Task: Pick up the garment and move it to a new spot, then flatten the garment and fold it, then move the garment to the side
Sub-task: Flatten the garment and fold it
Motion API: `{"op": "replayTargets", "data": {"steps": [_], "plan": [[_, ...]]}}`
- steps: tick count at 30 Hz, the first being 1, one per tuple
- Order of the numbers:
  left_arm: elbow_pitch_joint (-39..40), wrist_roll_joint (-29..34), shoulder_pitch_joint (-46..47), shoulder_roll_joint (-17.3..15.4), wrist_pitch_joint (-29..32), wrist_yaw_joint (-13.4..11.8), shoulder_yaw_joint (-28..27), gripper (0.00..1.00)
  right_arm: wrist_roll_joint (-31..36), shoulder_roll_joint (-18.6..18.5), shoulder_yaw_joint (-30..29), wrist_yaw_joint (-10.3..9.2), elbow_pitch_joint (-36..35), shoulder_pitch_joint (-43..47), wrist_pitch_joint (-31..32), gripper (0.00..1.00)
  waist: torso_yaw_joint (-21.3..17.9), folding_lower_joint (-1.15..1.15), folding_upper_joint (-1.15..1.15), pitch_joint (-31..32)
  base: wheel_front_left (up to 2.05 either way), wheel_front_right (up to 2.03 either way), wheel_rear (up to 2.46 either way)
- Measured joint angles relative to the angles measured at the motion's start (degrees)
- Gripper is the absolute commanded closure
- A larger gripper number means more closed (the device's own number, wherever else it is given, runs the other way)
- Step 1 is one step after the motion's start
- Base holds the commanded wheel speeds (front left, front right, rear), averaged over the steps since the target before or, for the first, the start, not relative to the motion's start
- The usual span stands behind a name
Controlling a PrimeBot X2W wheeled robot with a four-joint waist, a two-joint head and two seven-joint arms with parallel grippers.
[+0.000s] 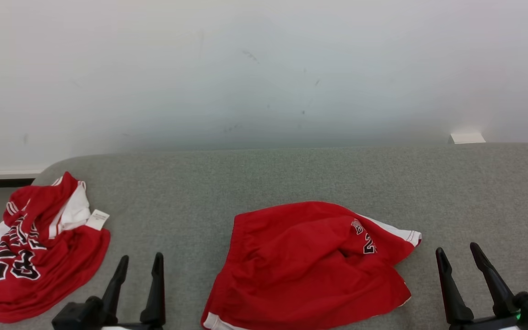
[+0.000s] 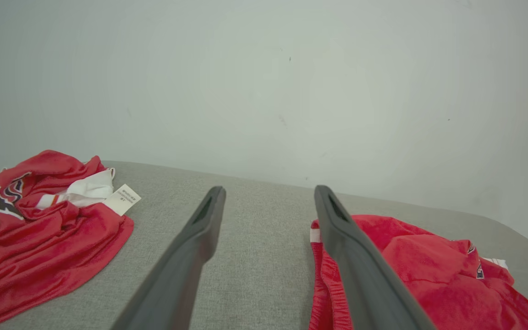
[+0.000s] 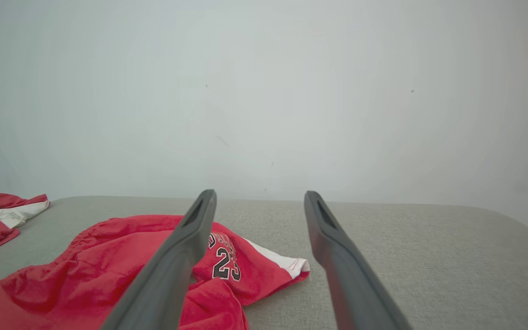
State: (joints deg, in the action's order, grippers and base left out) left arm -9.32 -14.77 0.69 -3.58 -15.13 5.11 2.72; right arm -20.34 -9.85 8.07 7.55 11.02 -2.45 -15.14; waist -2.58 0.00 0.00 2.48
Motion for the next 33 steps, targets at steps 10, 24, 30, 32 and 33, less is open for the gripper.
{"op": "replayTargets", "data": {"steps": [10, 24, 30, 32, 33], "plan": [[0.5, 0.7, -1.5, 0.7, 0.0, 0.9, -2.0, 0.0, 3.2, 1.1, -3.1, 0.0, -3.5, 4.5, 0.0, 0.0, 0.0, 0.0, 0.0, -0.1, 0.0, 0.0, 0.0], [0.3, 0.9, -1.5, 0.7, 0.0, 1.4, -1.8, 0.0, 3.4, 0.9, -3.1, 0.0, -1.6, 4.5, 0.0, 0.0, 0.2, 0.0, 0.0, -0.4, 0.0, 0.0, 0.0], [-1.4, 1.3, -1.3, 0.7, 0.0, 1.5, -0.5, 0.0, 3.6, -1.2, -0.6, 0.0, 2.2, 4.2, 0.0, 0.0, 0.5, 0.0, 0.0, -0.7, 0.0, 0.0, 0.0], [-3.9, 1.1, -1.3, 0.7, 0.0, 1.9, 1.5, 0.0, 3.0, -2.0, 1.3, 0.0, 5.4, 3.8, 0.0, 0.0, 0.6, 0.0, 0.0, -0.8, 0.0, 0.0, 0.0], [-5.3, 0.9, -1.4, 0.8, 0.1, 1.9, 2.4, 0.0, 2.5, -2.5, 2.5, 0.0, 7.1, 3.4, 0.6, 0.0, 0.7, 0.0, 0.0, -0.8, 0.0, 0.0, 0.0]]}}
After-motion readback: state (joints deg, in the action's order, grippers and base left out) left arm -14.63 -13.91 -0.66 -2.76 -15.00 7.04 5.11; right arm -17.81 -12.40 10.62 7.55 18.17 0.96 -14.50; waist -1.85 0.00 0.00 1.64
